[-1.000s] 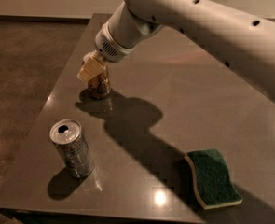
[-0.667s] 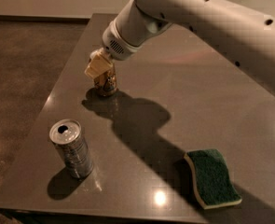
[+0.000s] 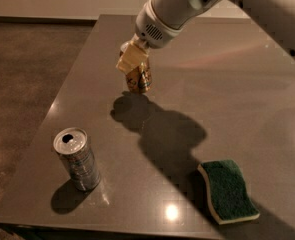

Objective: Knock orange can over

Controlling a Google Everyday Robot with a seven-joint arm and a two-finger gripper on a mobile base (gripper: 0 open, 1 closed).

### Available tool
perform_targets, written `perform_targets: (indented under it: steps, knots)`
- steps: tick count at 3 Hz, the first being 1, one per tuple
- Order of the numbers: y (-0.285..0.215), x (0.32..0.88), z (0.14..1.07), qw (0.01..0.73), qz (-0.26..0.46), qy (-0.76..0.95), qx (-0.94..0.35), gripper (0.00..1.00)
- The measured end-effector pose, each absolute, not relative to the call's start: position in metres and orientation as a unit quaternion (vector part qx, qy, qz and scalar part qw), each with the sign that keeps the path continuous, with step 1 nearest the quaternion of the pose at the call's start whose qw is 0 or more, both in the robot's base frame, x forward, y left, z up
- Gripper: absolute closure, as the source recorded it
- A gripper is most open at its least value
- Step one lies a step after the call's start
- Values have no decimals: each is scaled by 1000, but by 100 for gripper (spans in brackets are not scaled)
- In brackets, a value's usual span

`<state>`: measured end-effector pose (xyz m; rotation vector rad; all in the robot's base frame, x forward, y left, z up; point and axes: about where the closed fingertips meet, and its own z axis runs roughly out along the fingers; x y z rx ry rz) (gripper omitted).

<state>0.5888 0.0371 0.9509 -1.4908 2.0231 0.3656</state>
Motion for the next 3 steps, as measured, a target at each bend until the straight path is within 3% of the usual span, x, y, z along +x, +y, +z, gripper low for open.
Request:
perform_targets:
  steps: [3]
  knots:
    - [-1, 576, 922, 140, 65, 742, -652, 100]
